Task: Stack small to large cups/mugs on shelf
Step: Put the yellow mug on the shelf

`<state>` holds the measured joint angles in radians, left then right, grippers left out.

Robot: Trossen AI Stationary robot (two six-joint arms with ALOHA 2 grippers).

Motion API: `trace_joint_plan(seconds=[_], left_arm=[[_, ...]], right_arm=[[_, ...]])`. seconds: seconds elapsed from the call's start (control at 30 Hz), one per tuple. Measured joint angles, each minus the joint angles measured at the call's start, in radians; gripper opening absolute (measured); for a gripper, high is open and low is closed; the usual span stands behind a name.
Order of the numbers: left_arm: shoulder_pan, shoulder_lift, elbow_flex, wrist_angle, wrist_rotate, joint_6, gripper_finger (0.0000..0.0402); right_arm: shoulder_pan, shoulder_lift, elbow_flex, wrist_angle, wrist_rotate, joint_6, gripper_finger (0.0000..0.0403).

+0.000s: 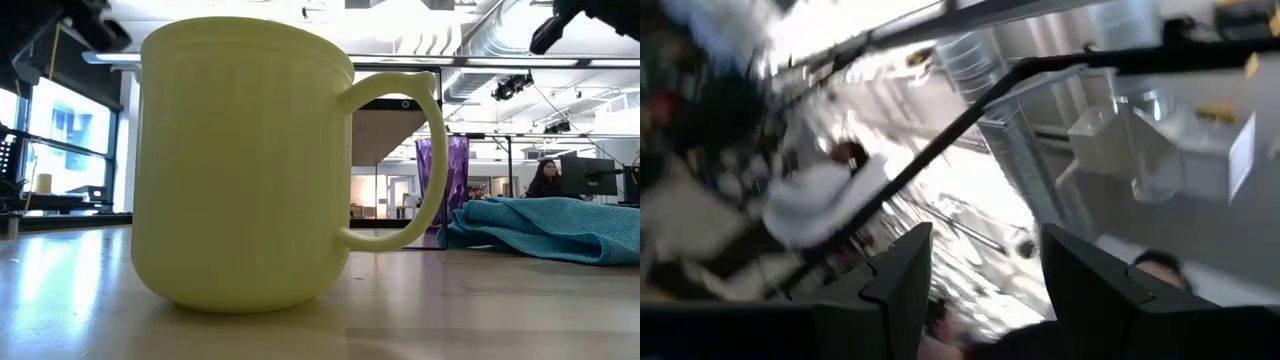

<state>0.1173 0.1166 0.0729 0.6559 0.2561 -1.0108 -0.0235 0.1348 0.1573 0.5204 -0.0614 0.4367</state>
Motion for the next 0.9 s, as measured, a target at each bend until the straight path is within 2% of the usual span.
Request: trace_joint_plan(seconds=[0.17, 0.27, 0.33, 0.47, 0.63, 0.7, 0.77, 0.9], left_arm=[[0.0, 0.061, 0.099, -0.001, -0.035, 0.29, 0.0172], [0.0, 0.077, 0.162, -0.001, -0.11, 0.506, 0.0172], [0.0, 0.078, 0.197, -0.001, -0.151, 0.569, 0.0172], [0.0, 0.077, 0.26, -0.138, -0.171, 0.584, 0.0172], [0.0, 0.101, 0.36, -0.576, -0.14, 0.47, 0.0172], [0.0, 0.13, 0.38, -0.684, -0.126, 0.4, 0.0172], [0.0, 0.176, 0.39, -0.685, -0.073, 0.344, 0.0172], [-0.004, 0.301, 0.394, -0.651, 0.097, 0.236, 0.0172]], right_arm=[[-0.002, 0.094, 0.063, -0.075, 0.008, -0.09, 0.0053], [-0.004, 0.15, 0.095, -0.104, 0.049, -0.106, 0.0053], [-0.004, 0.179, 0.117, -0.116, 0.081, -0.106, 0.0053], [-0.004, 0.22, 0.155, -0.15, 0.079, -0.1, 0.0053], [0.007, 0.241, 0.193, -0.18, 0.02, -0.097, 0.0053], [0.018, 0.252, 0.206, -0.18, -0.01, -0.099, 0.0053], [0.031, 0.263, 0.218, -0.181, -0.03, -0.099, 0.0053], [0.053, 0.295, 0.236, -0.188, -0.041, -0.103, 0.0053]])
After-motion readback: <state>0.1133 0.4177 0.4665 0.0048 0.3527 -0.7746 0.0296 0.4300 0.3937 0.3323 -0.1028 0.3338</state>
